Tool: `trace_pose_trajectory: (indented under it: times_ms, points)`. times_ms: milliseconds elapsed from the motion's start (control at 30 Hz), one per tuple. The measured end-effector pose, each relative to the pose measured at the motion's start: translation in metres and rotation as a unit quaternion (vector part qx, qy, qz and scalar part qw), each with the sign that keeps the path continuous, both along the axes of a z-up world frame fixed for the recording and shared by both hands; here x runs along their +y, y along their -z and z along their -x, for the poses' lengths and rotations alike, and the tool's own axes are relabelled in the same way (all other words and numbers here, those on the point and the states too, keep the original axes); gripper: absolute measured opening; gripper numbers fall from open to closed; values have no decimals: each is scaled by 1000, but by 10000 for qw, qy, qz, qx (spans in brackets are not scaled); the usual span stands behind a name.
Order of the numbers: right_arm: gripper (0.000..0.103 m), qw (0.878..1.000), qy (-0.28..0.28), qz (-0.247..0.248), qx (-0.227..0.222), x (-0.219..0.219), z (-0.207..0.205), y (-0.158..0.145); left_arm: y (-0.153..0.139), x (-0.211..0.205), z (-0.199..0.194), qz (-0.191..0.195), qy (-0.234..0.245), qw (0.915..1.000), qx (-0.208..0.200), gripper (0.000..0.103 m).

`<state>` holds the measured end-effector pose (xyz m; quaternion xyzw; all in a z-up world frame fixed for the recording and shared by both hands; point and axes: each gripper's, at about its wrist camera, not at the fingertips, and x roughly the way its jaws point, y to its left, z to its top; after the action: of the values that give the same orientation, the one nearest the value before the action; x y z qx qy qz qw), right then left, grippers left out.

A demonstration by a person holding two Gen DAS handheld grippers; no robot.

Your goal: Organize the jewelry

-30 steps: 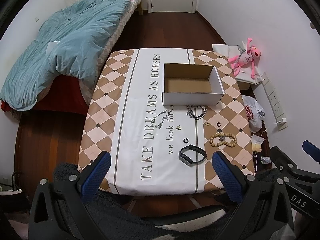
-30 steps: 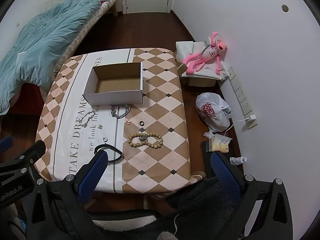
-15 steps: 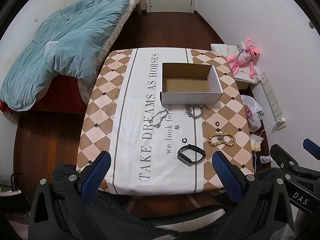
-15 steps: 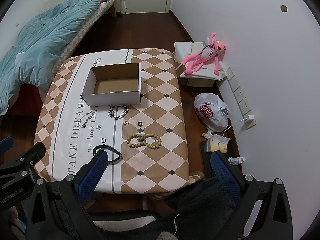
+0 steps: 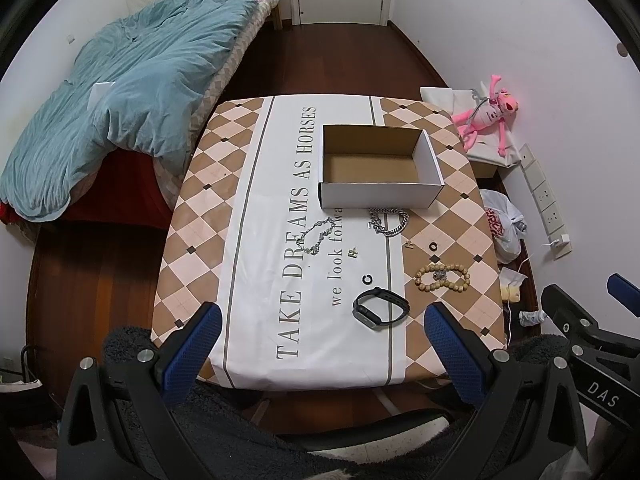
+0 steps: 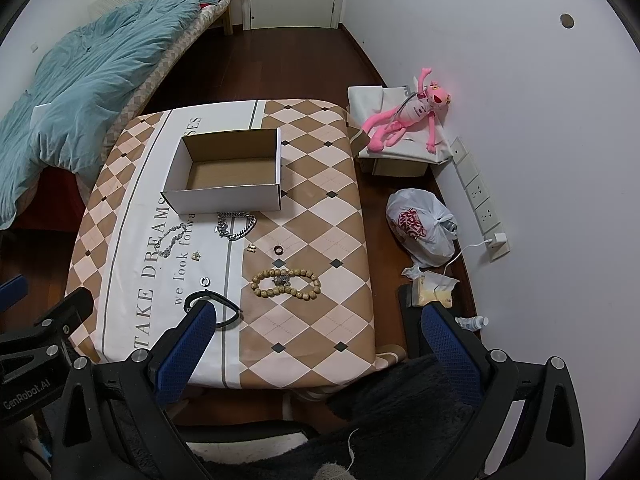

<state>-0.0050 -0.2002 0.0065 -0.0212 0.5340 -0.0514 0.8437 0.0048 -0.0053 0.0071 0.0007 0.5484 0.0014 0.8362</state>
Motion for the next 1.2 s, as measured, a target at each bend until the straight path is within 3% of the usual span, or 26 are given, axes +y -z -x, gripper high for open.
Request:
trace_pose_trajectory:
  times_ms: [1033, 1200]
  points:
    - [103, 10000, 2, 15, -77, -5, -3, -8, 1, 0, 0, 3, 0, 10000, -17, 103]
    - [103, 9996, 255, 62, -94, -19, -23, 7, 16, -7, -23, -232, -77, 9997, -60, 103]
